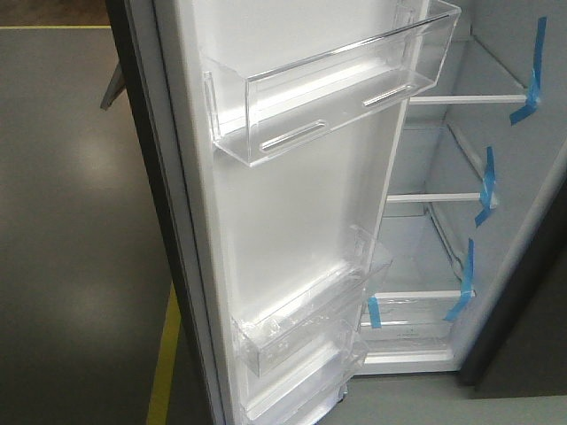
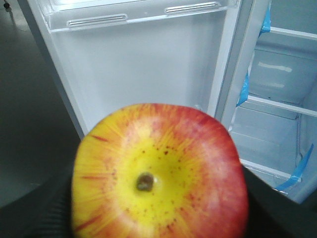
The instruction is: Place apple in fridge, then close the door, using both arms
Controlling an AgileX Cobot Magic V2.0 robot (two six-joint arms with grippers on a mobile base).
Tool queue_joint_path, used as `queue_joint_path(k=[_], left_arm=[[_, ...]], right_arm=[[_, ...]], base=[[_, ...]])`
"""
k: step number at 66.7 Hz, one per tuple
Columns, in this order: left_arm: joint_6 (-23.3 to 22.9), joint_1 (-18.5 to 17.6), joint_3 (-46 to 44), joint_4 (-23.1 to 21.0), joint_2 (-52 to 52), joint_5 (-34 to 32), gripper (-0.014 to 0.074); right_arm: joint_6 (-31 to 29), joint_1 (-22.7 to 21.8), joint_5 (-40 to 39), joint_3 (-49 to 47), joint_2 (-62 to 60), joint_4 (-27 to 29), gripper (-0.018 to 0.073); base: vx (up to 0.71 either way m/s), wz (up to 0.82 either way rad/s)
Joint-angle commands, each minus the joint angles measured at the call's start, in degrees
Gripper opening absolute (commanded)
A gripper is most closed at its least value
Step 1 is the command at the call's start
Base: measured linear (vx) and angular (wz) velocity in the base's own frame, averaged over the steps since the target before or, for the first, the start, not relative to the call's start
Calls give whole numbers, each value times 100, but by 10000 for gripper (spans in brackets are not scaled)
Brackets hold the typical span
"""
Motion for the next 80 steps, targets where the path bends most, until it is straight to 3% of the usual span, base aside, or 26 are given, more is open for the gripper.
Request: queue_joint_path(k=[1,16,22,27,35,51,80], left_arm=[[-21,-33,158,-44,-85,-399,-6],[-21,-33,158,-44,-85,-399,-6],[-21,-33,158,-44,-85,-399,-6],[-21,-33,158,-44,-85,-399,-6],[-21,-33,158,-44,-85,-399,-6],[-21,-33,158,-44,-85,-399,-6],[-21,-33,158,-44,-85,-399,-6]], right_arm=[[-39,-24,-387,-131,46,146,78],[-19,-24,-540,-131,46,187,78],[-57,-24,-1100,-131,52,298,78],[-312,-24,-1702,-212,155,551,78],[-805,-24,-1961,-658,702,962,78],[-1670,-24,-1930,-2516,2673,1775,80],[-1807,-24,-347,-6401,6339,2960,86]], base=[[0,0],[0,0],[0,0],[0,0],[0,0],[0,0],[0,0]])
